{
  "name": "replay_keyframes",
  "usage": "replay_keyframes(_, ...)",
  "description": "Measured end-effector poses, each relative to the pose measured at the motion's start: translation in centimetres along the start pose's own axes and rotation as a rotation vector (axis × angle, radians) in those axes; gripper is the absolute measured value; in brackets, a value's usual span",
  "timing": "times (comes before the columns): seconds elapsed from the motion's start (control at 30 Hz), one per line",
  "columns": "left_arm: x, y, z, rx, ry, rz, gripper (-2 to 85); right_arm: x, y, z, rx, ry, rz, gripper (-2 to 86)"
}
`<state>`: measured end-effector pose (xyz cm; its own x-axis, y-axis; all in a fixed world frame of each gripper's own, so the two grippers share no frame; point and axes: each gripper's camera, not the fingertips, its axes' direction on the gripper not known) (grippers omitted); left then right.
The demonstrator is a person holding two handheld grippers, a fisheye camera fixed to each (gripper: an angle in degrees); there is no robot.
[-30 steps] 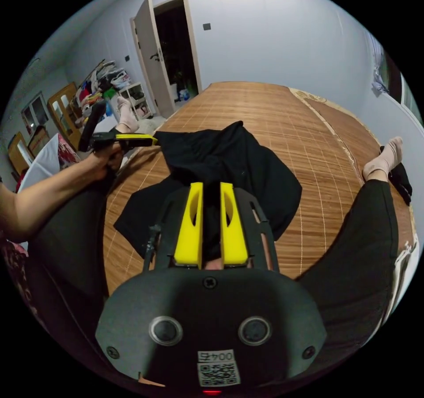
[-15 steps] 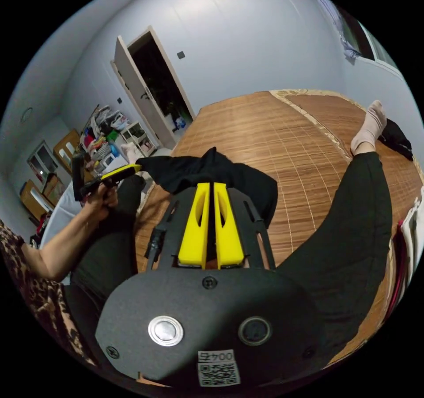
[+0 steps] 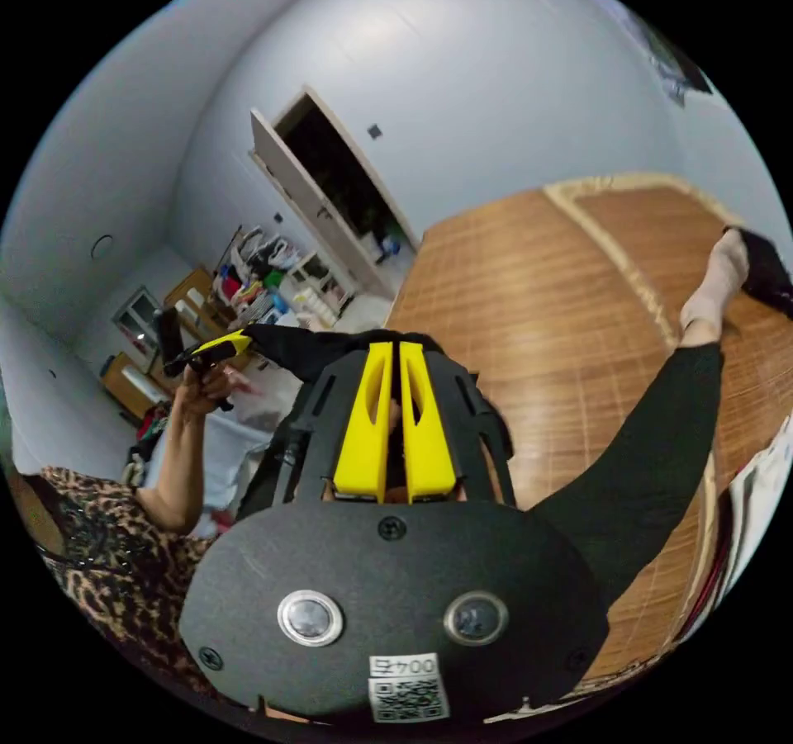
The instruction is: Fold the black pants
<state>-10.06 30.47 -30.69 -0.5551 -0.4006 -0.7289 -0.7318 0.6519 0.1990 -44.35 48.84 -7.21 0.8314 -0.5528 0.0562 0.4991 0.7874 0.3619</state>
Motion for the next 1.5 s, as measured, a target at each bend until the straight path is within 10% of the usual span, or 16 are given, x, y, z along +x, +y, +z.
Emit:
replay_keyframes(0.4,-9.8,10.4,10.8,-0.184,-0.084,-0.455,1.4,6.1,-1.1,11.4,-0.345,0.117,0.164,3.7)
replay_keyframes(0.83,-10.0,6.9,10.2,-0.167,-0.029,-0.467,1.5,1.0,-4.8,10.9,-0.395,0.197,-0.097,13.7)
replay_keyframes(1.03,-8.6,5.7,8.8,-0.142,-0.04,-0.471,1.4,-1.5,-5.7,9.8,-0.359,0.119,-0.075,3.9)
replay_keyframes(1.37,0.6,-17.5,-12.6,0.198,-0.208,-0.039,1.2,-19.3,-20.3,-9.9,0.126,0.343,-0.346,2.9)
replay_keyframes(1.5,6.6,-25.6,-22.7,0.328,-0.22,0.104,1.1,-24.6,-24.6,-17.3,0.021,0.291,-0.426,3.1)
